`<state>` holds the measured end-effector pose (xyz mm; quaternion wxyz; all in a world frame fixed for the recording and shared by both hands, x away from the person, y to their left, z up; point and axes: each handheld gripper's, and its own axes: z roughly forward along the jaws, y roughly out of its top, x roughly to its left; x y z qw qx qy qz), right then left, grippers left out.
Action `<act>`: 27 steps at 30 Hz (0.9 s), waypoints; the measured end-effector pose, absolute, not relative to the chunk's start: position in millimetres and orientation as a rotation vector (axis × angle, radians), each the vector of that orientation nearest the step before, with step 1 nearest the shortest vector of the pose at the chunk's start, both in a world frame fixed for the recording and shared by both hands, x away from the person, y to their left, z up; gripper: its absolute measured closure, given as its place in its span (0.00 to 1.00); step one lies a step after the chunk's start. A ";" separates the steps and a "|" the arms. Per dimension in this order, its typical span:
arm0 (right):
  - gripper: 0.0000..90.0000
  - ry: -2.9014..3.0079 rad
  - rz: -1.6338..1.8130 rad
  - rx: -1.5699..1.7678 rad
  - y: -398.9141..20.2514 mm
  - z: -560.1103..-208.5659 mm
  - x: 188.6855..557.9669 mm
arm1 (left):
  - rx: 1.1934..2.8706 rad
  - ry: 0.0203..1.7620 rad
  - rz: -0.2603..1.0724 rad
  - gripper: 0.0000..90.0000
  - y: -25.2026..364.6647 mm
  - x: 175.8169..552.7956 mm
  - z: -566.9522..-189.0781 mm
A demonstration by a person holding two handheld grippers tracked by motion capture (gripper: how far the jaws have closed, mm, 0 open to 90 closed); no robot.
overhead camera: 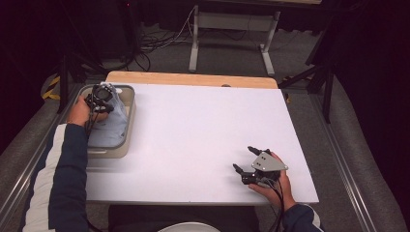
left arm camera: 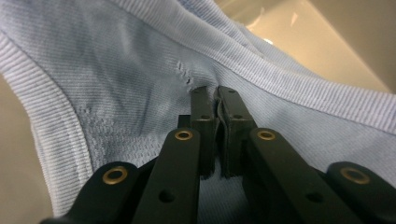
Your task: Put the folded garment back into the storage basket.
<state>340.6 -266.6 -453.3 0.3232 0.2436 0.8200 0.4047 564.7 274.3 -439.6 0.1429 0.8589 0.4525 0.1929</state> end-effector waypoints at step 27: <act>0.23 2.120 1.089 0.635 -266.2 -450.2 340.9 | 2.055 1.114 0.755 0.84 292.5 515.4 -388.6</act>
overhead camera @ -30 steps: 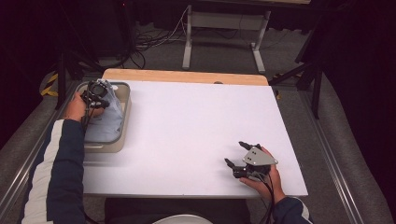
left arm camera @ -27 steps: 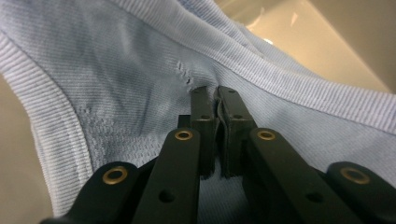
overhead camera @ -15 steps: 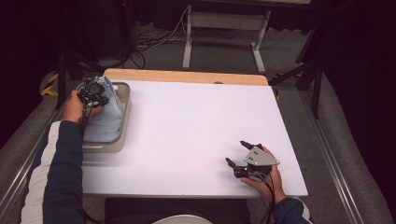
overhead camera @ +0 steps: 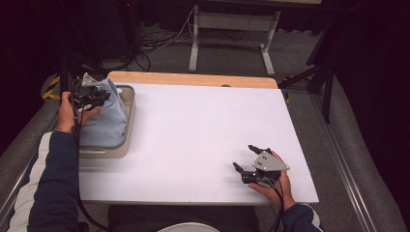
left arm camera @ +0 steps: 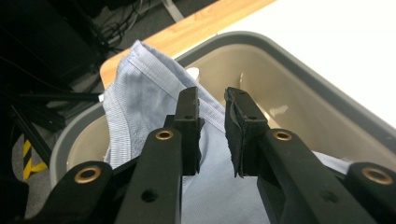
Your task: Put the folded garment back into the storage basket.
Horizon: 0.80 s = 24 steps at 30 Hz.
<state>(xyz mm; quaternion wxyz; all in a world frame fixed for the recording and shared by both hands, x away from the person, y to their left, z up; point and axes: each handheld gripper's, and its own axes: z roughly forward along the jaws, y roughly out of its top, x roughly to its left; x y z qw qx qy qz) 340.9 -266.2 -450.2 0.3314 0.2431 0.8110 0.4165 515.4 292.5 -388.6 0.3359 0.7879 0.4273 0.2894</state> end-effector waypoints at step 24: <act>0.23 2.111 1.099 0.636 -266.5 -448.9 340.7 | 1.922 0.963 0.826 0.56 285.3 487.6 -377.5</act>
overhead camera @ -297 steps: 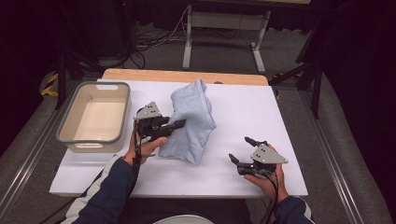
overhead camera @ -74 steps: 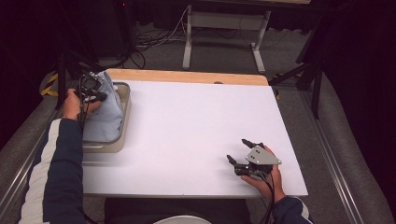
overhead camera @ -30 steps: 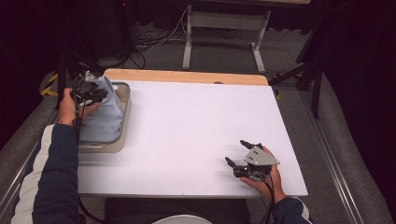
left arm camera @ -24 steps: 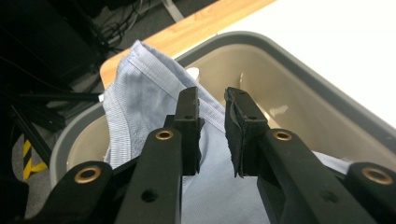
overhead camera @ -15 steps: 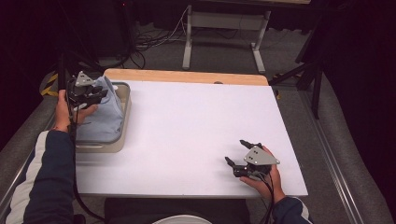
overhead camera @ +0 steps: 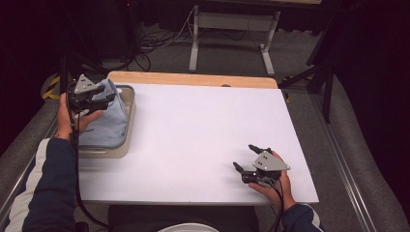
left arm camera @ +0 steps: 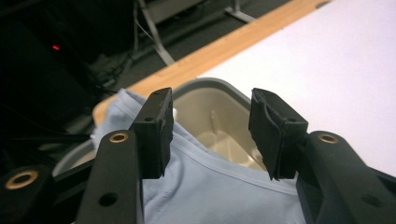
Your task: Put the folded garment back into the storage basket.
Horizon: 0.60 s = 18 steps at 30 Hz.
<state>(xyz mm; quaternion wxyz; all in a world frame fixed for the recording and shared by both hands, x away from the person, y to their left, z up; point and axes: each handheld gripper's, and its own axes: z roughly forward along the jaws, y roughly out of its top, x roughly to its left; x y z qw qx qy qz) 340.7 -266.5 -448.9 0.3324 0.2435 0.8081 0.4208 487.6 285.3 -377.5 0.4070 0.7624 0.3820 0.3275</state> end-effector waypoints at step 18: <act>0.23 2.109 1.104 0.635 -266.5 -448.6 340.8 | 1.838 0.933 0.810 0.20 284.5 473.6 -375.5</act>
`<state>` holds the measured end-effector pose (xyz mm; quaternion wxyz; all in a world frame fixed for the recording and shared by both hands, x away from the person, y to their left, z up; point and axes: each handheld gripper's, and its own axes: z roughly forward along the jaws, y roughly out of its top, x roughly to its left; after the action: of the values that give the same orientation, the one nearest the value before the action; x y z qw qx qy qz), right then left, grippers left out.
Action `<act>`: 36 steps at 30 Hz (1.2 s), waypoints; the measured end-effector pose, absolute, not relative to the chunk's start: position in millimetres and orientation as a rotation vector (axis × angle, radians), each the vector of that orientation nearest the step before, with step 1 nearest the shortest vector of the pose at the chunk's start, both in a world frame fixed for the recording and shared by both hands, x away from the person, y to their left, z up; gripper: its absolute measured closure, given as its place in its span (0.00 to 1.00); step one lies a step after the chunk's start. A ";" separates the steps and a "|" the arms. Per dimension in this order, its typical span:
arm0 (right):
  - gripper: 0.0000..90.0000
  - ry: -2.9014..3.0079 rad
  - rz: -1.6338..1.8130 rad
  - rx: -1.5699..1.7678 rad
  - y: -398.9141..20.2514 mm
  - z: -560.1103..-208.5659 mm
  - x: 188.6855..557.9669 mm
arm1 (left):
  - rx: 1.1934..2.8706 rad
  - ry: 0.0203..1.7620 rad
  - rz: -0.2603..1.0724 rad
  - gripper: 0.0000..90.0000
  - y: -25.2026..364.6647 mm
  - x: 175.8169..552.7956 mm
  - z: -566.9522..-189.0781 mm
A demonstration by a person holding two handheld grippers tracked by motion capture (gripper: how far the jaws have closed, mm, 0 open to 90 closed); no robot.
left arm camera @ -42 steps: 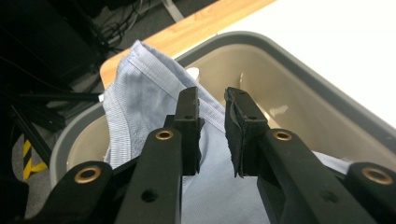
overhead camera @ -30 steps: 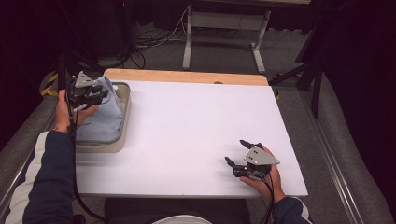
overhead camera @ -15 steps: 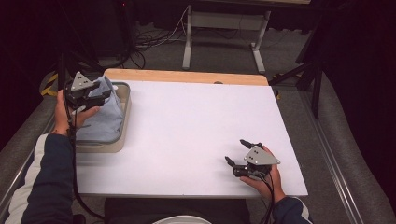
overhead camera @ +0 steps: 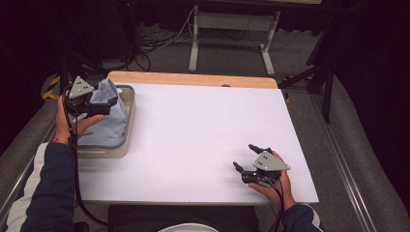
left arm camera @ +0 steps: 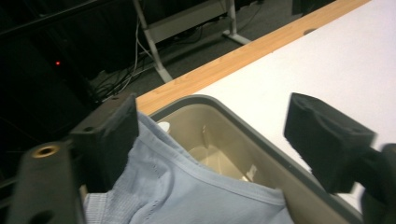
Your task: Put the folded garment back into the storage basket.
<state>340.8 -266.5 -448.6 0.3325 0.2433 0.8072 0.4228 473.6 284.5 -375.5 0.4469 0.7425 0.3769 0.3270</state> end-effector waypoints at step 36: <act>0.22 2.102 1.113 0.635 -268.0 -447.4 340.4 | 1.712 0.828 0.840 0.05 268.0 439.0 -377.3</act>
<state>340.4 -268.0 -447.4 0.3334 0.2432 0.8050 0.4262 439.0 268.0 -377.3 0.5066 0.7101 0.3434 0.3482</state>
